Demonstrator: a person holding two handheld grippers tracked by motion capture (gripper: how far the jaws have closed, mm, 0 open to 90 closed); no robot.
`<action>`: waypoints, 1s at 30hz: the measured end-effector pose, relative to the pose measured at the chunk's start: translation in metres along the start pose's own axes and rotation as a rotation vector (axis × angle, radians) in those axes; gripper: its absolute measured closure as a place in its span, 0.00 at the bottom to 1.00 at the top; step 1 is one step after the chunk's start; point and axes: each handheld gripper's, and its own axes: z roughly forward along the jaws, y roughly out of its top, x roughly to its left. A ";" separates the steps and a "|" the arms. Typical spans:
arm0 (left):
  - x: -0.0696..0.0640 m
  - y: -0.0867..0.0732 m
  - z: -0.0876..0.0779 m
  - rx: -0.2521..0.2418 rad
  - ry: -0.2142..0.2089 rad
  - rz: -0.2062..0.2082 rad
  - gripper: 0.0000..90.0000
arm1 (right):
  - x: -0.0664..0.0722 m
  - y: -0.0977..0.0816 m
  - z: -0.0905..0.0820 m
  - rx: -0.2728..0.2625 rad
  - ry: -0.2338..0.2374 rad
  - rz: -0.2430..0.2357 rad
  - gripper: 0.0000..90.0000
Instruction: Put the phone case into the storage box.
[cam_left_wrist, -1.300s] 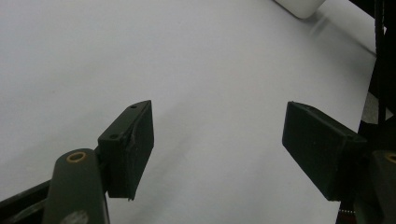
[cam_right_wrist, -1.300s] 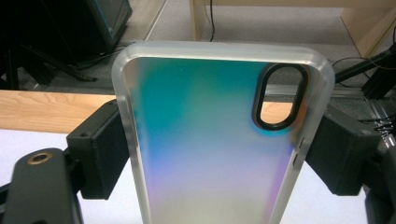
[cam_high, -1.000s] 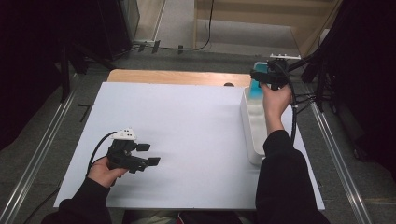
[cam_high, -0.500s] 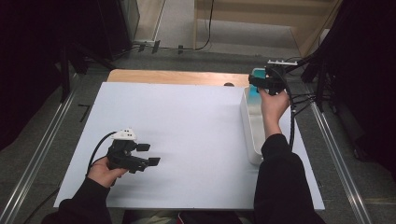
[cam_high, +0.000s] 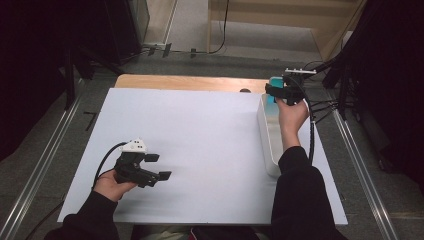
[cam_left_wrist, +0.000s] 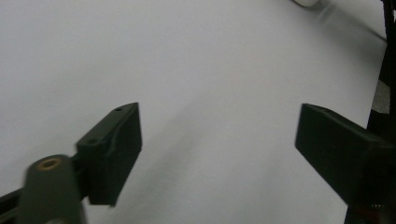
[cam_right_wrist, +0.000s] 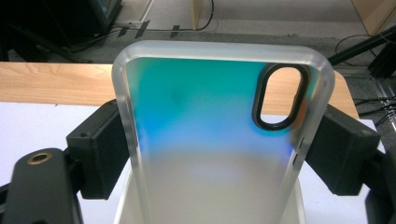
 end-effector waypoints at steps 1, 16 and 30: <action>0.001 0.000 0.000 -0.005 -0.006 -0.002 0.10 | 0.000 0.000 0.000 0.002 -0.001 0.001 0.16; 0.006 0.000 -0.003 -0.016 -0.019 -0.030 0.00 | 0.003 -0.006 0.005 0.019 -0.007 -0.010 0.16; 0.005 0.000 -0.002 -0.001 -0.020 -0.026 0.00 | 0.003 -0.013 0.011 0.048 -0.018 -0.040 0.16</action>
